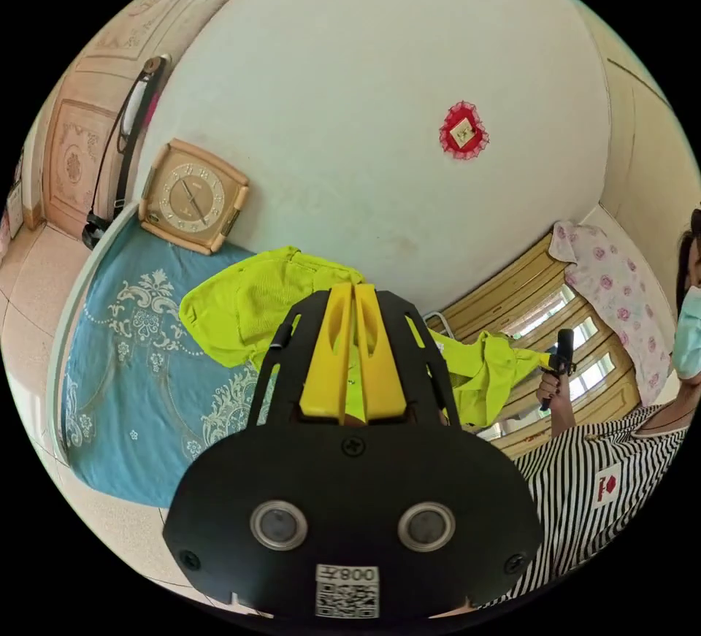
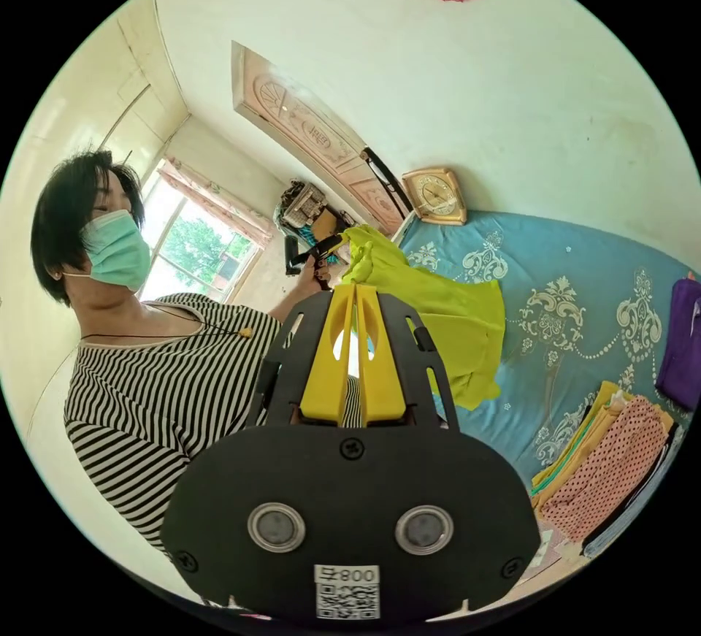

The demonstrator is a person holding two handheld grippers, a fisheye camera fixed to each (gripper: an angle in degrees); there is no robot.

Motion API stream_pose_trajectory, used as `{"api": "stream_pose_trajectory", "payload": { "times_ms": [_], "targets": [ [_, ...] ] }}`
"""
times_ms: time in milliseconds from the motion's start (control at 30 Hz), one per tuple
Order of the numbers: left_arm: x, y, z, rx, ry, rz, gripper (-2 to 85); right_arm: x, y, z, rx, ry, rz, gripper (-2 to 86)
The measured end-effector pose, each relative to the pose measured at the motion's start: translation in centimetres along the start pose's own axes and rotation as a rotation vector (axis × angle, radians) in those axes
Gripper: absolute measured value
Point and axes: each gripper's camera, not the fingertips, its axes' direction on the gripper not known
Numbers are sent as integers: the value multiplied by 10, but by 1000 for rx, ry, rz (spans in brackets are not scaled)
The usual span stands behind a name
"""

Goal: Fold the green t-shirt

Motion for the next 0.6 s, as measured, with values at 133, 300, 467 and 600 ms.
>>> {"api": "stream_pose_trajectory", "payload": {
  "times_ms": [133,300,467,600],
  "targets": [
    [79,19,-72,130,-75,70,4,-17,7,-25,17,-41,-114,1],
    [170,51,-139,257,-157,163,4,-41,20,-50,30,-59,-225,0],
    [247,85,-190,339,-220,224,3,-62,36,-71,35,-104,-318,1],
    [304,110,-224,384,-262,260,3,-82,52,-84,28,-119,-398,1]
  ]
}}
